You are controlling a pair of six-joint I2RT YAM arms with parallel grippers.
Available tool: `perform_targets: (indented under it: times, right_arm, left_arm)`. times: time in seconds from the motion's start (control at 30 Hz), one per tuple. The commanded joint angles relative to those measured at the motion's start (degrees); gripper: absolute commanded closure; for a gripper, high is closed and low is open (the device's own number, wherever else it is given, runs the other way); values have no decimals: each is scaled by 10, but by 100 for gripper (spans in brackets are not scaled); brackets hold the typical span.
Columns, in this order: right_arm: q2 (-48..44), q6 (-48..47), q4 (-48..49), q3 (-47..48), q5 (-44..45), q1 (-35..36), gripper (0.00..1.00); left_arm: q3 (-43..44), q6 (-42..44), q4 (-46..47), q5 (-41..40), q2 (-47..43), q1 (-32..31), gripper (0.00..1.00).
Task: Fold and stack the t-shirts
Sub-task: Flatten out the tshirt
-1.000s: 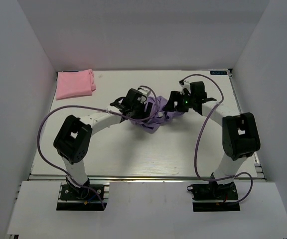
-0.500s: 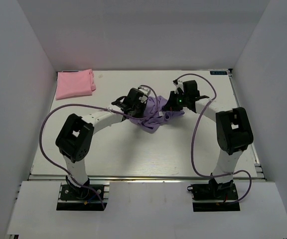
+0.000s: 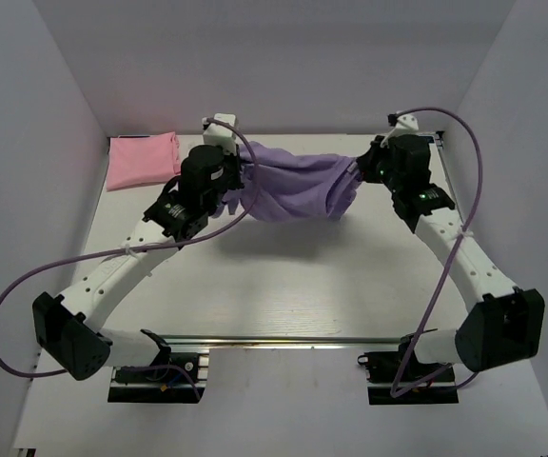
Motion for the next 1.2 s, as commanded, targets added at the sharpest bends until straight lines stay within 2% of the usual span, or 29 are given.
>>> perform_targets:
  times: [0.0, 0.13, 0.27, 0.37, 0.47, 0.53, 0.73, 0.83, 1.0, 1.1, 1.17]
  right_arm:
    - [-36, -21, -33, 25, 169, -10, 100]
    - [-90, -49, -32, 40, 266, -23, 100]
    - [-138, -81, -32, 74, 301, -31, 100]
    - [-159, -121, -32, 111, 284, -30, 100]
    - [-173, -141, -32, 149, 236, -31, 100]
    - [-180, -148, -32, 171, 200, -30, 100]
    - [-168, -155, -32, 192, 193, -29, 100]
    - [-146, -141, -32, 158, 188, -31, 100]
    - [-71, -74, -27, 58, 188, -33, 100]
    - [7, -46, -22, 36, 173, -40, 100]
    - [84, -37, -26, 45, 153, -48, 100]
  left_arm:
    - [31, 18, -30, -126, -14, 9, 100]
    - [47, 29, -42, -223, -41, 9, 100]
    - [40, 43, -37, -230, -87, 9, 100]
    - [34, 49, -16, -191, -116, 9, 100]
    - [39, 80, 2, -120, -144, 9, 95]
    - [48, 89, 2, -102, -155, 9, 95]
    - [49, 100, 14, -64, -161, 9, 93]
    - [24, 80, 9, -64, -133, 9, 94]
    - [-42, 17, 10, 37, -59, 15, 94]
    - [-65, -13, 20, 59, 37, 31, 100]
    - [-31, -13, 20, 75, 99, 51, 100]
